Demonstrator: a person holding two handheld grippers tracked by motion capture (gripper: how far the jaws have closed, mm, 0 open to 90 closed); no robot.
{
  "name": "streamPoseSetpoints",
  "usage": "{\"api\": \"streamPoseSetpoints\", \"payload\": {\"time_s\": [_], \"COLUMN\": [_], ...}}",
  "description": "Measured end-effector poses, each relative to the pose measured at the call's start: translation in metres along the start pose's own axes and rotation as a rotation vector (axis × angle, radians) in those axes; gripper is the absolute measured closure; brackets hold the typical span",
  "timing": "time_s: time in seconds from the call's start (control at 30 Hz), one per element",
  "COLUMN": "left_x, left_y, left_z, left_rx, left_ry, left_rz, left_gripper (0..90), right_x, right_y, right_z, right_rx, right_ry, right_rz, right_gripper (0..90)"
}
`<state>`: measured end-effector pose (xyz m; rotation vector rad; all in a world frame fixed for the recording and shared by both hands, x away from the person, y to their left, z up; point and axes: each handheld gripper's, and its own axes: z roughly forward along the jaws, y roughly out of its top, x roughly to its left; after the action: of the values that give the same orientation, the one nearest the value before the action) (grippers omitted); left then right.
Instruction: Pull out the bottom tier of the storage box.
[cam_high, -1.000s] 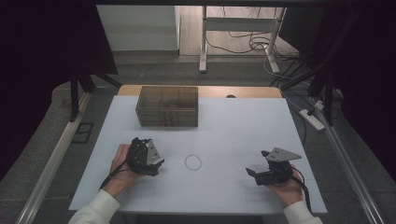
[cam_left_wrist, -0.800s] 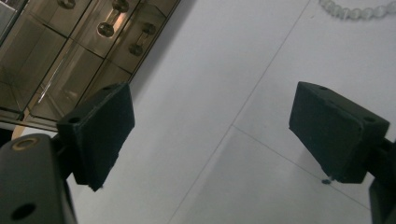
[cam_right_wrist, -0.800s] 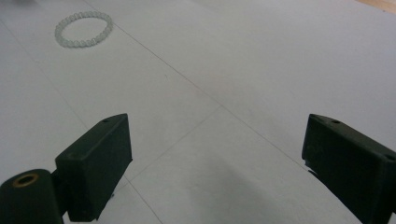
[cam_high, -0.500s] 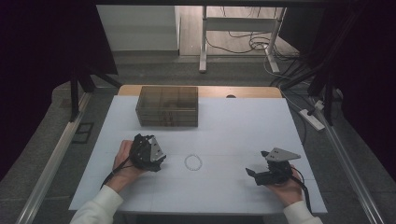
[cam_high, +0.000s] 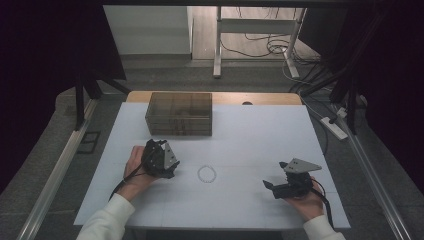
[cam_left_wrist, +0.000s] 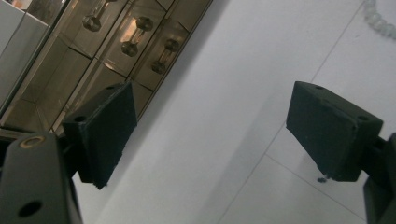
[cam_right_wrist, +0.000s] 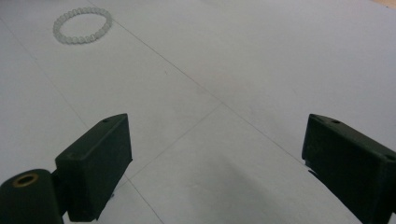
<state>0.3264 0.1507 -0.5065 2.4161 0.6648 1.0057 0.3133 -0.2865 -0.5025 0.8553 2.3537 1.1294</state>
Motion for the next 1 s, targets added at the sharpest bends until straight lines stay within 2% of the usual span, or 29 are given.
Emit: {"api": "streamPoseSetpoints", "payload": {"time_s": [1.0], "left_x": [0.01], "left_y": [0.008], "left_z": [0.023], "left_rx": [0.016], "left_ry": [0.03], "left_rz": [0.006], "left_gripper": [18.6], "right_x": [-0.001], "right_y": [0.0], "right_z": [0.001], "right_rx": [0.008], "right_ry": [0.003], "right_rz": [-0.004], "right_gripper": [8.3]}}
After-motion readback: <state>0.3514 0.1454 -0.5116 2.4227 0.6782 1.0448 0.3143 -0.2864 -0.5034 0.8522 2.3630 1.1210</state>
